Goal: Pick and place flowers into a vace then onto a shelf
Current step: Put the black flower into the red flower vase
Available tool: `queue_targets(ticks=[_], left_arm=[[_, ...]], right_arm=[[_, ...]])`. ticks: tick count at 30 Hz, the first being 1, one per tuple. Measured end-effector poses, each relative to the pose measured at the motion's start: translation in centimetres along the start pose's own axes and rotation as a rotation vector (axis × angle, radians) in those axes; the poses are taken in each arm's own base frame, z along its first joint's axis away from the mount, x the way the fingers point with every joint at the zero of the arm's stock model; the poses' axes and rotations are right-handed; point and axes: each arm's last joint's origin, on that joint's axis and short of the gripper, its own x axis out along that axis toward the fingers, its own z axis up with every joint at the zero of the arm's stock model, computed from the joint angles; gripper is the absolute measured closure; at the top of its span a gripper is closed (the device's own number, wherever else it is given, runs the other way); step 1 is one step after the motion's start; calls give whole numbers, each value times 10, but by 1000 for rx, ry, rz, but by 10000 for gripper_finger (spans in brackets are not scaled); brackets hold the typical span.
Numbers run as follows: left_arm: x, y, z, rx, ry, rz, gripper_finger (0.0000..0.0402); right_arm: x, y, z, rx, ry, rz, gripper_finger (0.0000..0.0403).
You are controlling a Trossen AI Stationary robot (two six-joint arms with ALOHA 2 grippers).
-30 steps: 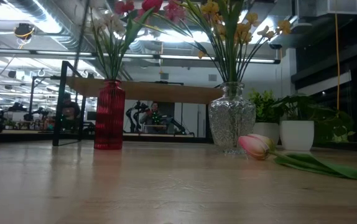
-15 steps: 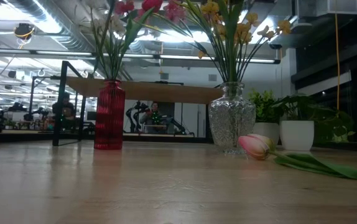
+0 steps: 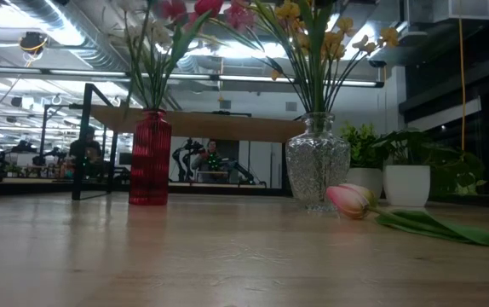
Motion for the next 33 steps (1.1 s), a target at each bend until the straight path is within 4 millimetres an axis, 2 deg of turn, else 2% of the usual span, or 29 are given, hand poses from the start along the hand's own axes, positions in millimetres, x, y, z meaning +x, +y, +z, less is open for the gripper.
queue_targets(ticks=[7, 20, 26, 30, 33], left_arm=[[4, 15, -13, -31, 0, 15, 398], [7, 15, -7, -40, -10, -25, 398], [0, 12, 4, -57, -79, -233, 398], [-7, 10, 16, -51, -203, -424, 398], [-13, 10, 21, -52, -278, -471, 398]], right_arm=[[0, 0, 0, -1, 0, -1, 396], [5, -9, -2, 4, 13, -25, 396], [5, -11, -5, -1, 31, -25, 396], [5, -10, -6, -6, 40, -23, 396], [5, -10, -6, -5, 40, -23, 396]])
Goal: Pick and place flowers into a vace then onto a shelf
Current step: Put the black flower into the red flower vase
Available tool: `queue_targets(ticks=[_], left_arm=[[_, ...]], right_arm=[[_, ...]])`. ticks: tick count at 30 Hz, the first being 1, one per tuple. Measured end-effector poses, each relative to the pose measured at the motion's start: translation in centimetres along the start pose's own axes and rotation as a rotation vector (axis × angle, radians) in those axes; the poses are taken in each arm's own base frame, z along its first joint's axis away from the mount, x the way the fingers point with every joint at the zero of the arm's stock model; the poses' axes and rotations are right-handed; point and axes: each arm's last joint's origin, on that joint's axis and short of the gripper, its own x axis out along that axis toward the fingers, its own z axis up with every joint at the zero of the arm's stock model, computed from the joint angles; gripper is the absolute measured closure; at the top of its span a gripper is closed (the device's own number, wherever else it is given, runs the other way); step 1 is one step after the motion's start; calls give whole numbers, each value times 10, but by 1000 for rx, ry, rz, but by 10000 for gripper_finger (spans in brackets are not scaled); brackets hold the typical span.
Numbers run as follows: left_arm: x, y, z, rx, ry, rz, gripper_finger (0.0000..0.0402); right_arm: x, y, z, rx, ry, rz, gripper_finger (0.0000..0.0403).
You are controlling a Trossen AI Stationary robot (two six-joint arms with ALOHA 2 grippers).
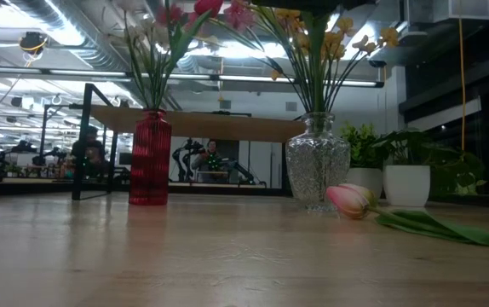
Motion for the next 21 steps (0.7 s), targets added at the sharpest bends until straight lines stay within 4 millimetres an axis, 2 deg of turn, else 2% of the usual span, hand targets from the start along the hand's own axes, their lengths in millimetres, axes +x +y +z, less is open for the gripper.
queue_targets(ticks=[7, 11, 21], left_arm=[[-8, -2, -2, 32, 76, 131, 398], [-5, -1, -2, 76, 52, 135, 398], [8, 12, -6, 126, 114, 283, 398]], right_arm=[[0, 0, 0, 0, 0, 0, 396], [0, 0, 0, 0, 0, 1, 396], [0, 0, 0, 1, 0, 1, 396]])
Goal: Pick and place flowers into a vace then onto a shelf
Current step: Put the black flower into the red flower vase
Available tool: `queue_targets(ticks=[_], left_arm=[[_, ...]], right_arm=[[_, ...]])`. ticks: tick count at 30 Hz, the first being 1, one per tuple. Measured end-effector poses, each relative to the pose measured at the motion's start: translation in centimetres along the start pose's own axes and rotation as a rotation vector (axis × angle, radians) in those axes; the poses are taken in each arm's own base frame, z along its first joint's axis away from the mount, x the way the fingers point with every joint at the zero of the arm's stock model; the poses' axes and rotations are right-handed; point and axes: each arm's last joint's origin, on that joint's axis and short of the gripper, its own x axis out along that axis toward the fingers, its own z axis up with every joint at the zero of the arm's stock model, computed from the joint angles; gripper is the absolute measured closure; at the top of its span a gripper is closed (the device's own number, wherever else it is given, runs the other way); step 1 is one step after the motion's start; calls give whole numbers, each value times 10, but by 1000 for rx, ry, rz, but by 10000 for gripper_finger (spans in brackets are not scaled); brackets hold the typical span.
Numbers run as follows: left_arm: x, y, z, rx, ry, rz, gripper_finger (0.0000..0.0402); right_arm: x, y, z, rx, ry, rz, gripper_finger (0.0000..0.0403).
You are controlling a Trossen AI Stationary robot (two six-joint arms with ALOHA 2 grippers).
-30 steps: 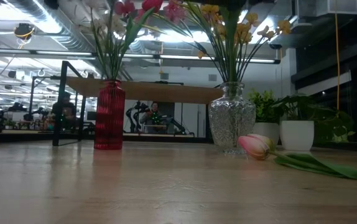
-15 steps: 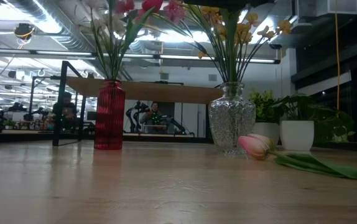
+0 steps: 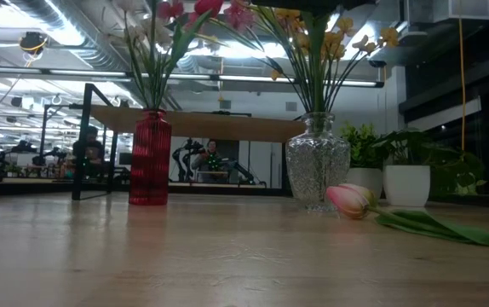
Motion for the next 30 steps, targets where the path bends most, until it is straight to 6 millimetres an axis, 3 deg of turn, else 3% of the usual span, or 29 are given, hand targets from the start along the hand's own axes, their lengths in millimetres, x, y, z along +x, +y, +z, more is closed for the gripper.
queue_targets(ticks=[4, 13, 30], left_arm=[[6, 2, -3, 11, 8, 32, 398], [11, 14, -31, -31, -3, 33, 398], [15, 13, -41, -28, 73, 106, 398]], right_arm=[[0, 0, 0, 0, 0, 0, 396], [0, 0, 0, -1, 2, 0, 396], [0, 0, -1, -4, 7, 1, 395]])
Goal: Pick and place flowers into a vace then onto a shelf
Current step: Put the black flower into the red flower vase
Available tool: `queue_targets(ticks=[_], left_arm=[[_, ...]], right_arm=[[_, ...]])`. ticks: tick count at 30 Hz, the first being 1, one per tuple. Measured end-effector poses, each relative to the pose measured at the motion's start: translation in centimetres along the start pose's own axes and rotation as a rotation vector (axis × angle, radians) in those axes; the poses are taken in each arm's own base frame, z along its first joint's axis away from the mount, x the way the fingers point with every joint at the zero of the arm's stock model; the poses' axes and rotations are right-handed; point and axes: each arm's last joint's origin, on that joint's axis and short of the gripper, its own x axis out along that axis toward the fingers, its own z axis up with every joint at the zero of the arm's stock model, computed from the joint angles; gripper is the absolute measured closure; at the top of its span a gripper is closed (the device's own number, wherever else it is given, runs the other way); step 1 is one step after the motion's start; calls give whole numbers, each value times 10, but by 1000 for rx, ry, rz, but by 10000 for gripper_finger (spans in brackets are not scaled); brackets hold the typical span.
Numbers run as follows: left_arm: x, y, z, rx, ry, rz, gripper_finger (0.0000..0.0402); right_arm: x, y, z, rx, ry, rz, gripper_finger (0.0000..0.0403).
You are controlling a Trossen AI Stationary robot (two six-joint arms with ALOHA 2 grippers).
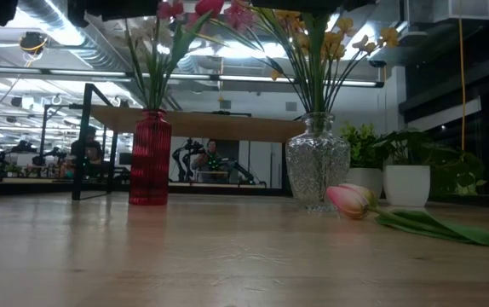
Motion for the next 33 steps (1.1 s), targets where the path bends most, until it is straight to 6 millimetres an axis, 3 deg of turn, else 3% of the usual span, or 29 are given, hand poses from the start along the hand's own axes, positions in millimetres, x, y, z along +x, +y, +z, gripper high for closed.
queue_targets(ticks=[14, 20, 26, 33], left_arm=[[-1, -8, -27, -4, 98, 79, 398], [-1, -8, -28, -20, 98, 76, 385], [-1, -8, -28, -14, 98, 74, 346], [-8, -10, -26, 15, 97, 48, 272]], right_arm=[[0, 0, 0, 0, 0, 0, 395], [0, 0, 0, 0, 0, 0, 395], [0, 0, 0, 0, 0, 0, 395], [0, 0, 0, 0, 0, 0, 396]])
